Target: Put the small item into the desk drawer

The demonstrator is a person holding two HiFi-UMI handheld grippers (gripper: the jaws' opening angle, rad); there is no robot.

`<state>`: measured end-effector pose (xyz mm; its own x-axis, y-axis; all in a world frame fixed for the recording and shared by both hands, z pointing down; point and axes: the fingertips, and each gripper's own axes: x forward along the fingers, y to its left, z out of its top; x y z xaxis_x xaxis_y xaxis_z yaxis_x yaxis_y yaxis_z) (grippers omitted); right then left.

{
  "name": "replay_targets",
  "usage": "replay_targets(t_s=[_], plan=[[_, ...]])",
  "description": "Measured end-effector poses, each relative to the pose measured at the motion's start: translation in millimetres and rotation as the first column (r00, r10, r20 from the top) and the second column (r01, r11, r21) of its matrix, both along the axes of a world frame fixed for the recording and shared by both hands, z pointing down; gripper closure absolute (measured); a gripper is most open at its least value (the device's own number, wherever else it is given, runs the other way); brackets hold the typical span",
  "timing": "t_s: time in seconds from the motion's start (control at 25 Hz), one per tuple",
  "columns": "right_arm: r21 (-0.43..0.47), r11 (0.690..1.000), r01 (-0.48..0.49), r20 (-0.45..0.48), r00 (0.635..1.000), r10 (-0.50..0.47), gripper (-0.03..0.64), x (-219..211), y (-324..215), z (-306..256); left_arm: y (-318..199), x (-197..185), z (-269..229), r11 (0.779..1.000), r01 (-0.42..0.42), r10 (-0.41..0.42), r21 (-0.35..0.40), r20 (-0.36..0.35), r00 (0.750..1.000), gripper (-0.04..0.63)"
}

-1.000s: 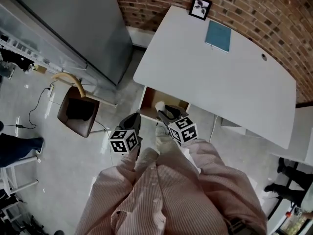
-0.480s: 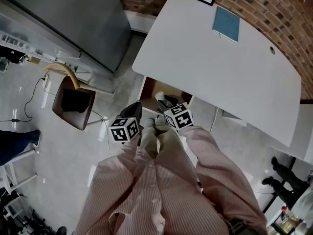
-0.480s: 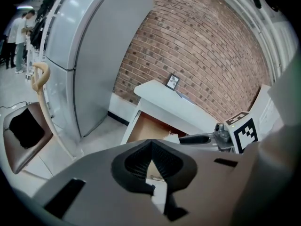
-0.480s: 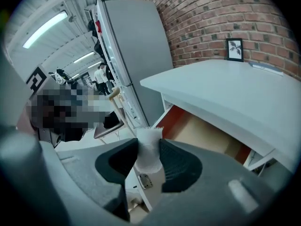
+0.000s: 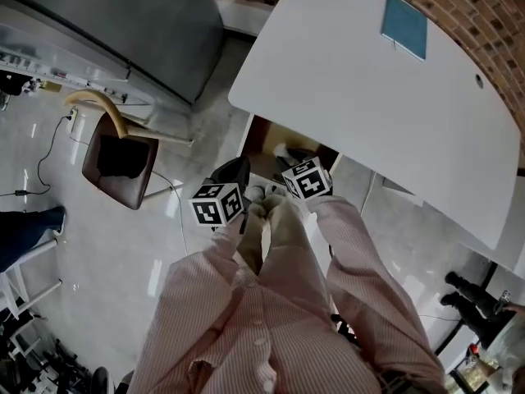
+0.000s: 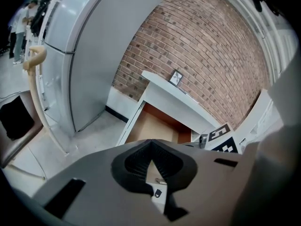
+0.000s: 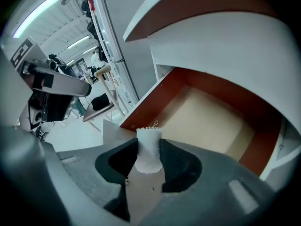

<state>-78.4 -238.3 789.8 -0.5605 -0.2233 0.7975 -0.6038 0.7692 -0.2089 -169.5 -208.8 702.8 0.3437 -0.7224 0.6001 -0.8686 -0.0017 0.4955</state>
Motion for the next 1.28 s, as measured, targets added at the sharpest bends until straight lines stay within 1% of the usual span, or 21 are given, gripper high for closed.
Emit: replay_targets(t_s=[0.16, 0.4, 0.6, 0.76, 0.88, 1.04, 1.16, 1.28], plan=[[-0.010, 1.000, 0.027, -0.037, 0.999, -0.027, 0.471, 0.3, -8.1, 27.8, -4.3, 5.5, 16.2, 1.000, -0.009, 0.009, 0.001, -0.015, 1.000, 0.595], [-0.040, 0.999, 0.001, -0.050, 0.999, -0.003, 0.471, 3.8, -19.5, 54.7, -6.4, 8.8, 29.9, 1.000, -0.003, 0.003, -0.001, -0.020, 1.000, 0.595], [-0.085, 0.996, 0.023, -0.096, 0.995, -0.031, 0.471, 1.3, -19.0, 77.7, -10.4, 8.1, 38.1, 1.000, -0.004, 0.004, 0.002, -0.026, 1.000, 0.595], [-0.112, 0.992, 0.052, -0.119, 0.991, -0.066, 0.471, -0.6, -16.3, 84.3, -12.4, 6.3, 41.3, 1.000, 0.001, -0.001, 0.001, -0.027, 1.000, 0.595], [-0.129, 0.990, 0.052, -0.159, 0.985, -0.072, 0.469, 4.8, -15.2, 95.3, -13.6, 3.0, 41.4, 1.000, 0.010, -0.009, 0.000, -0.028, 1.000, 0.595], [-0.171, 0.984, 0.055, -0.159, 0.984, -0.083, 0.462, 4.7, -12.9, 100.4, -14.3, -0.9, 41.4, 1.000, 0.020, -0.021, -0.007, -0.034, 0.999, 0.595], [-0.176, 0.983, 0.057, -0.160, 0.983, -0.086, 0.457, 3.6, -12.7, 100.7, -14.2, -2.5, 40.6, 1.000, 0.026, -0.026, -0.013, -0.034, 0.999, 0.595], [-0.173, 0.984, 0.042, -0.149, 0.986, -0.069, 0.456, 1.7, -12.4, 95.2, -12.7, -4.2, 37.8, 0.999, 0.030, -0.030, -0.021, -0.032, 0.999, 0.595]])
